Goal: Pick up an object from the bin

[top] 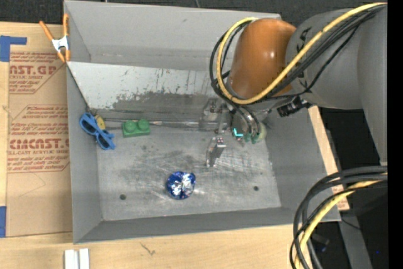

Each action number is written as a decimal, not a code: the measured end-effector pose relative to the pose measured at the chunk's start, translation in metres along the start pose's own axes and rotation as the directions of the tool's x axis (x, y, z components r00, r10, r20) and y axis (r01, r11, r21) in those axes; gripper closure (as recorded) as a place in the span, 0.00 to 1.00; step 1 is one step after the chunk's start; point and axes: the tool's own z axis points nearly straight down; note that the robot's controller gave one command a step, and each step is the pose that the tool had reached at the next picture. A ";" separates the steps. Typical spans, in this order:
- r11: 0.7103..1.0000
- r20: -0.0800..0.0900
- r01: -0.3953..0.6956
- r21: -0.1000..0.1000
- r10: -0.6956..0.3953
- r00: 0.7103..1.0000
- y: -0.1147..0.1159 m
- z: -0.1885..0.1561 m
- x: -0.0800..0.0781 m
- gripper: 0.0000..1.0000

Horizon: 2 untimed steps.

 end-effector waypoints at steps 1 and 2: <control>0.983 0.014 0.183 0.007 -0.184 0.983 0.079 0.071 0.014 0.00; 0.839 0.005 0.544 0.004 -0.544 0.839 0.054 0.039 0.068 0.00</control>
Offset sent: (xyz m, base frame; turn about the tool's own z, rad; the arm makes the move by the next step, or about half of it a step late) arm -0.0191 0.0794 -0.0777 -0.1785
